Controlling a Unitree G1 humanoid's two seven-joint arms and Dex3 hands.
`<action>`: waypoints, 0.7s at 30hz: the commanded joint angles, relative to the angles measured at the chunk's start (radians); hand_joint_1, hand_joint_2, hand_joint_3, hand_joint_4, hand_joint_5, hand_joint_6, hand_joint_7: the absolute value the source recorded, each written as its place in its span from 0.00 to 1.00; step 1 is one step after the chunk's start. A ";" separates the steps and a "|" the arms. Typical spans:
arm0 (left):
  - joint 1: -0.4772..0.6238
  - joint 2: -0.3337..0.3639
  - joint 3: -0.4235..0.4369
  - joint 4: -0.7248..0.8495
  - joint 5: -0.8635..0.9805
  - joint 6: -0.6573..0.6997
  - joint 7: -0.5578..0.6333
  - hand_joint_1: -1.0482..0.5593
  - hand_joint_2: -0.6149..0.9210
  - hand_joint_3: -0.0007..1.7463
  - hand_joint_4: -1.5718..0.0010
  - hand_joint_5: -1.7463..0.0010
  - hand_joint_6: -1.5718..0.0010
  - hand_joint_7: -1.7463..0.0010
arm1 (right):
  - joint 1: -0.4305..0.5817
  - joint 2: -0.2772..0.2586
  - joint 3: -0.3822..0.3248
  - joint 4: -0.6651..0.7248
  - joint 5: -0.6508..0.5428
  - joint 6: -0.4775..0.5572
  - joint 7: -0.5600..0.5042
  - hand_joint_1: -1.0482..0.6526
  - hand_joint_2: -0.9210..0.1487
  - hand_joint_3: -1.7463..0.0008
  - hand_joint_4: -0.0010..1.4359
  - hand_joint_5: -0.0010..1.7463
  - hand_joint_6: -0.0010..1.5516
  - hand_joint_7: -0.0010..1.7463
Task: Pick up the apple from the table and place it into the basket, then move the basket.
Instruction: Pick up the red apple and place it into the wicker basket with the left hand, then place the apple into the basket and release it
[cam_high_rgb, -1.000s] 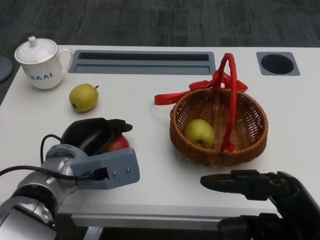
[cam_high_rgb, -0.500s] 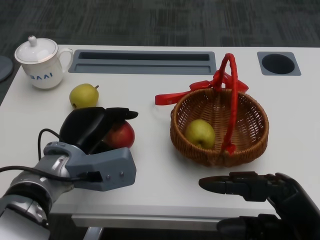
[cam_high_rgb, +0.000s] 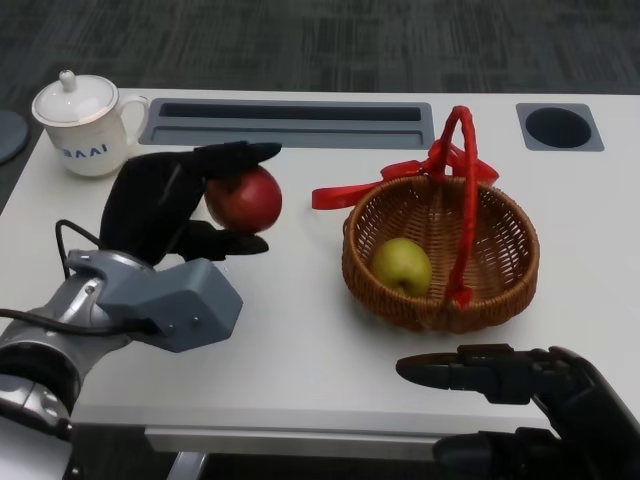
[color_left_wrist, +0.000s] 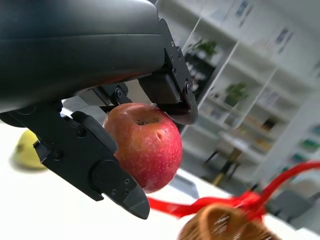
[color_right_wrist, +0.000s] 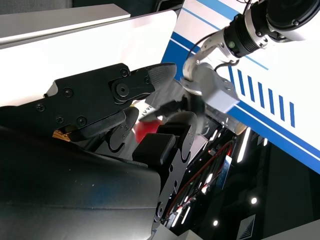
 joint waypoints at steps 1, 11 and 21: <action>-0.025 0.012 0.028 -0.049 -0.038 -0.089 -0.019 0.56 0.92 0.00 0.17 0.98 0.29 1.00 | -0.006 -0.007 -0.007 0.004 -0.007 -0.011 -0.008 0.30 0.00 0.99 0.64 0.00 0.54 0.00; -0.020 -0.072 0.052 -0.176 -0.113 -0.184 -0.160 0.58 0.90 0.00 0.32 0.60 0.27 1.00 | -0.008 0.000 -0.005 0.006 -0.009 -0.012 -0.013 0.31 0.00 0.99 0.64 0.00 0.54 0.00; -0.014 -0.152 0.058 -0.153 -0.158 -0.207 -0.284 0.64 0.89 0.00 0.19 0.94 0.26 1.00 | -0.008 0.003 -0.008 0.013 0.000 -0.024 -0.015 0.31 0.00 0.99 0.64 0.00 0.54 0.00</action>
